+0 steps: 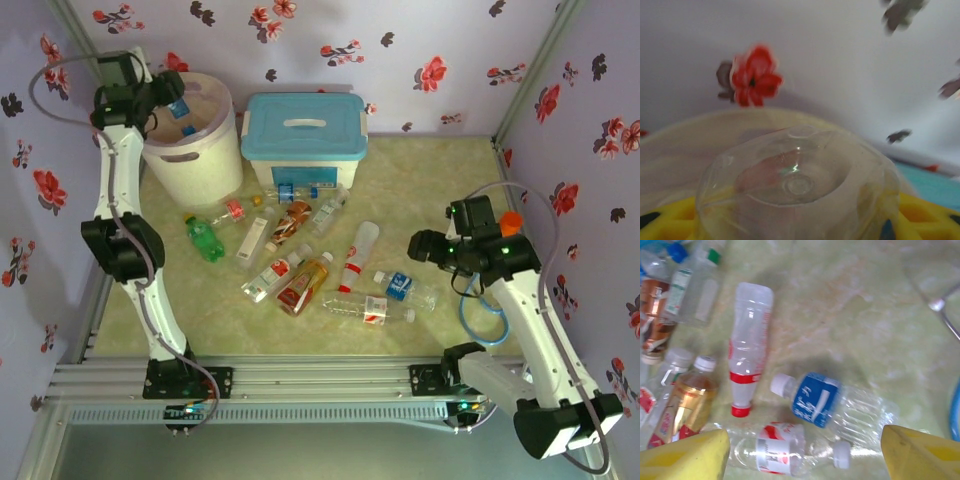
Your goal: Put the plastic bottles in the bin
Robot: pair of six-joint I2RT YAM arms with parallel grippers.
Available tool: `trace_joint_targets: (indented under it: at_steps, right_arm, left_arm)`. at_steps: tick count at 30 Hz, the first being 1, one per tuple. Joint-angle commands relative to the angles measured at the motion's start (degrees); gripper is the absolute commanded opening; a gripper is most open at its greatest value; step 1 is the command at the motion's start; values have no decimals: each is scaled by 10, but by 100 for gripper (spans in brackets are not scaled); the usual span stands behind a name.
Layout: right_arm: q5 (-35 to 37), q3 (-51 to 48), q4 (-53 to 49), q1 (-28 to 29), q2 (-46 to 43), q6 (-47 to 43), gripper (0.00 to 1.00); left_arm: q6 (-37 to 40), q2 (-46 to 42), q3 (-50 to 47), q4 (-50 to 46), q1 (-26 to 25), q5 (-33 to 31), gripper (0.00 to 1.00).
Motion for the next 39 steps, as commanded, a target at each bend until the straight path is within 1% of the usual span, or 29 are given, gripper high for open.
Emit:
trace_joint_targets:
  at_steps: [1,6,11,15,17,22,23,25,28,30,34,39]
  right_arm:
    - [43,9,-82,0,-11,27,78]
    - [35,-9,-94,5,-13,32,76]
    - [29,-41,-78,34,-16,53,76]
    - [-25,-75,-24,39,-29,59,76]
    - [-37,-89,-4,38,-37,70,76]
    - [-15,-86,-25,35,-34,71,80]
    - [-11,-84,-31,34,-34,72,80]
    - [4,-78,-43,32,-38,72,81]
    - [26,-74,-60,29,-40,77,82]
    - [34,-79,-62,27,-43,81,82]
    - [40,-99,-48,24,-50,94,85]
    - [21,-124,-20,23,-56,104,87]
  left_arm:
    - [76,24,39,-74,-15,-27,0]
    - [108,63,52,-106,-30,-31,0]
    - [131,87,50,-123,-45,-31,0]
    - [137,99,38,-125,-50,-31,0]
    - [140,103,30,-127,-52,-31,0]
    - [146,103,-7,-113,-52,-31,0]
    - [147,104,-13,-110,-52,-31,2]
    - [146,105,-22,-103,-51,-30,11]
    - [142,107,-28,-99,-51,-29,31]
    - [141,107,-30,-96,-51,-29,39]
    - [140,105,-27,-92,-51,-29,50]
    - [141,94,-19,-92,-50,-29,72]
